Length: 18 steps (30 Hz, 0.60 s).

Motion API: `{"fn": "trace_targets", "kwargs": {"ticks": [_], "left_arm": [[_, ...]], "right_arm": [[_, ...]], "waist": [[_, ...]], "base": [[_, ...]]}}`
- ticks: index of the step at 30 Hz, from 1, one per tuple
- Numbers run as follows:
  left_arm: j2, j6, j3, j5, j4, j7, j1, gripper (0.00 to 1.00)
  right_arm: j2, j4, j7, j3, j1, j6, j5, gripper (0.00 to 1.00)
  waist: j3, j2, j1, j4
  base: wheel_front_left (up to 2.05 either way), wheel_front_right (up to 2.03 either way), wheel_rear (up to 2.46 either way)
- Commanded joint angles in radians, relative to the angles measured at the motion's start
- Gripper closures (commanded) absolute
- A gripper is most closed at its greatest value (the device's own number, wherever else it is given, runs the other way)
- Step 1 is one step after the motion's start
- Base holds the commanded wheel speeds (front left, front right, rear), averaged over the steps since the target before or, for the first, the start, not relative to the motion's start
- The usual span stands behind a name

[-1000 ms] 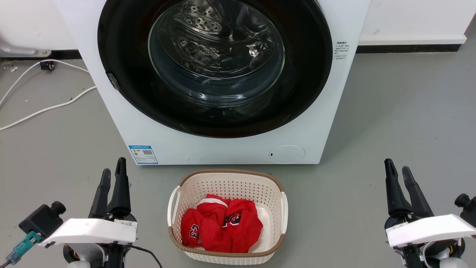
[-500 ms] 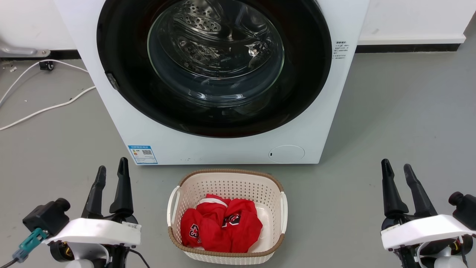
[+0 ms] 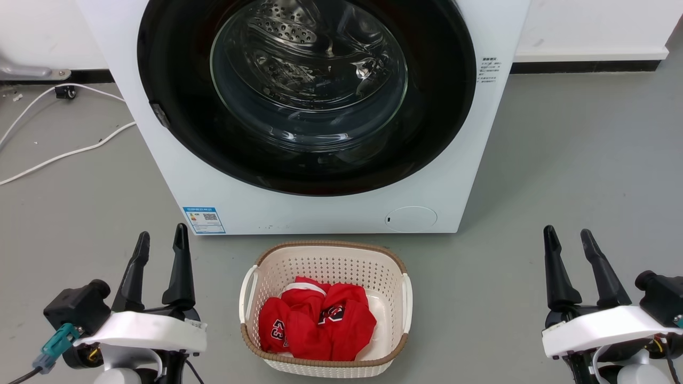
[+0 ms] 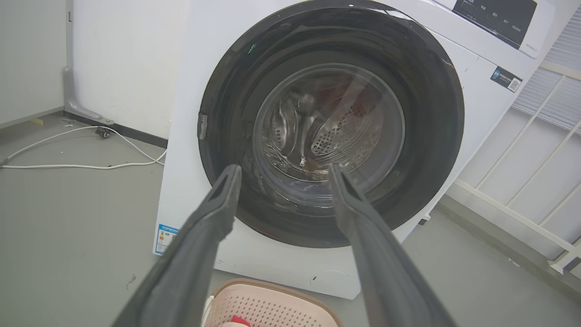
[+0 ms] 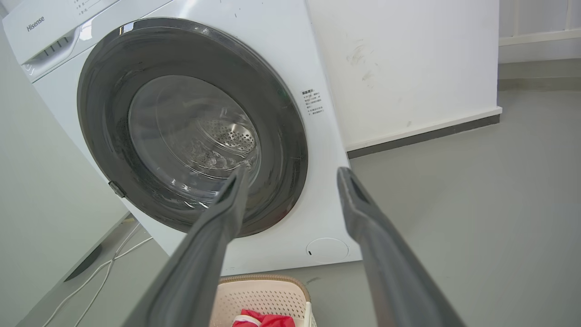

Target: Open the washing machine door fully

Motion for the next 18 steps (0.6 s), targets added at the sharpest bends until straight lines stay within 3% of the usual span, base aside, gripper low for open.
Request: {"fn": "trace_targets", "kwargs": {"ticks": [1, 18], "left_arm": [[0.006, -0.002, 0.0, 0.029, -0.007, -0.01, -0.018, 0.0], [0.011, -0.003, 0.004, 0.18, 0.007, -0.045, -0.02, 0.0]], "right_arm": [[0.002, -0.012, -0.009, 0.0, -0.017, 0.0, -0.029, 0.0], [0.003, 0.004, -0.034, 0.003, -0.007, 0.0, -0.149, 0.0]], "waist": [[-0.001, 0.0, -0.0001, -0.001], [0.002, 0.0, -0.0001, -0.006]], "base": [[0.0, 0.0, 0.0], [0.0, 0.0, 0.0]]}}
